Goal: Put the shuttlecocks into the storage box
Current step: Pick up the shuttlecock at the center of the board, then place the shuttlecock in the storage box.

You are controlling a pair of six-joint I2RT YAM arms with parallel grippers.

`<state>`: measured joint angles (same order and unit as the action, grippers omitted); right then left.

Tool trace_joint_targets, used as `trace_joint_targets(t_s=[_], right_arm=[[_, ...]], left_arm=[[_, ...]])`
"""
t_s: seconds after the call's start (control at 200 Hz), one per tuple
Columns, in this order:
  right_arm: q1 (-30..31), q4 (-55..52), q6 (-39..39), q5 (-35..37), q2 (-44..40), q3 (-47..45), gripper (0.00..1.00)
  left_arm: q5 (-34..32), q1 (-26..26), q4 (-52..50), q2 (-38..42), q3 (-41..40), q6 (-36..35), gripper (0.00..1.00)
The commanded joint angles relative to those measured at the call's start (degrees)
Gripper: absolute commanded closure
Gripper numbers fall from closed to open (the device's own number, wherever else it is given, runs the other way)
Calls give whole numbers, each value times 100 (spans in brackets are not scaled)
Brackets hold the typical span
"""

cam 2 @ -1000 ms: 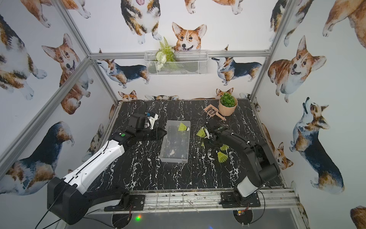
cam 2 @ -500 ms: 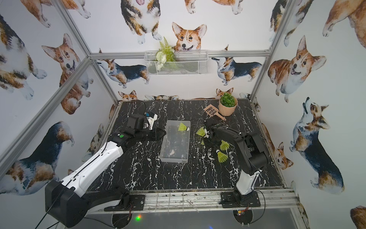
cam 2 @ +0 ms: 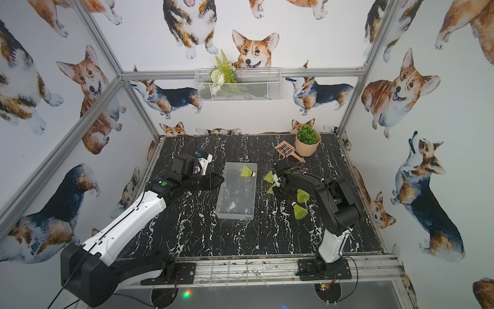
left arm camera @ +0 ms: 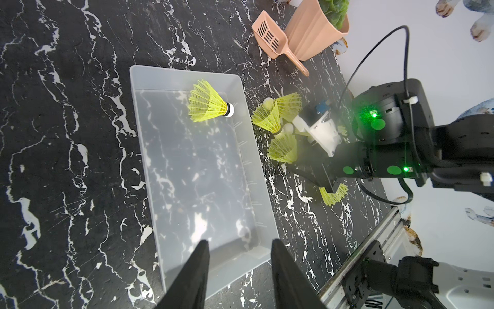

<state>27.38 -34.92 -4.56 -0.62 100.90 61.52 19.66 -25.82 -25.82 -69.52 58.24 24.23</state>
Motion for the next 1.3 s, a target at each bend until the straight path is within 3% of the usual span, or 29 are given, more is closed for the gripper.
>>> trace_joint_targets(t_s=[0.0,0.26,0.576,0.746,1.076,1.296], right_arm=[[43,65,26,24,4,-11,73],[167,296,4,158,-717,-338,79],[272,-78,-78,-374,-1784,-390,79],[351,-305,-122,-743,-2163,-281,78],[401,-449,-50,-1191,-2453,-213,78],[409,-446,-27,-1378,-2562,-214,77]], left_arm=[[118,-1,42,0,21,-61,58],[549,-201,187,-143,103,-198,58],[814,-1530,47,-1072,1106,-1193,58],[789,-1931,-229,-1741,1763,-1824,58],[650,-1997,-593,-2330,2447,-2725,57],[633,-2006,-767,-2514,2647,-2959,57]])
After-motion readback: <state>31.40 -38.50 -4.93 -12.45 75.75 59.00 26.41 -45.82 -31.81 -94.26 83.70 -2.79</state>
